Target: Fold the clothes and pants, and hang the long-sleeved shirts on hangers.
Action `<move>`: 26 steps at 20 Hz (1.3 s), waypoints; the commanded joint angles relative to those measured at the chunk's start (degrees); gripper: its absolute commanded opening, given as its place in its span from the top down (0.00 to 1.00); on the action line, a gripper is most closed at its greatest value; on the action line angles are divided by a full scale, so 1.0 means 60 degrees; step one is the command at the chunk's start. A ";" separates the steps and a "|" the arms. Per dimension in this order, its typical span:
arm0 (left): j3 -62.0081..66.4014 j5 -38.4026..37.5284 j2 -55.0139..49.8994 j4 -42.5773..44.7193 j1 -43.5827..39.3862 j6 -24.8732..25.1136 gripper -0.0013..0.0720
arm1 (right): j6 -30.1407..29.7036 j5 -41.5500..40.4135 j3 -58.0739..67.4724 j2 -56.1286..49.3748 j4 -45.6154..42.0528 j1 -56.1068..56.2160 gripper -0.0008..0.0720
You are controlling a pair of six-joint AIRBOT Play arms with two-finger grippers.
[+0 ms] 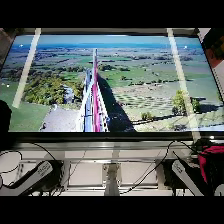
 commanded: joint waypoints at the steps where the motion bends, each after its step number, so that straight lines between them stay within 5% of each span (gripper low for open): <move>1: -0.0674 0.0113 -0.0565 0.1490 0.0080 0.0095 0.23 | 0.0000 0.0004 0.0011 0.0000 0.0000 0.0007 0.18; 17: -0.0685 0.2262 -0.2455 0.1934 0.1464 0.0055 0.23 | 0.0000 0.0004 0.0011 0.0000 -0.0004 0.0007 0.18; 20: -0.0688 0.2266 -0.2812 0.1934 0.1464 0.0051 0.35 | 0.0000 0.0000 0.0011 0.0000 0.0000 0.0007 0.18; 23: -0.0685 0.2331 -0.3107 0.1887 0.1461 -0.0495 0.36 | 0.0000 0.0000 0.0011 0.0000 -0.0004 0.0007 0.18; 26: -0.0678 0.2237 -0.3151 0.1596 0.1446 -0.0801 0.96 | 0.0000 0.0000 0.0011 0.0000 -0.0004 0.0007 0.18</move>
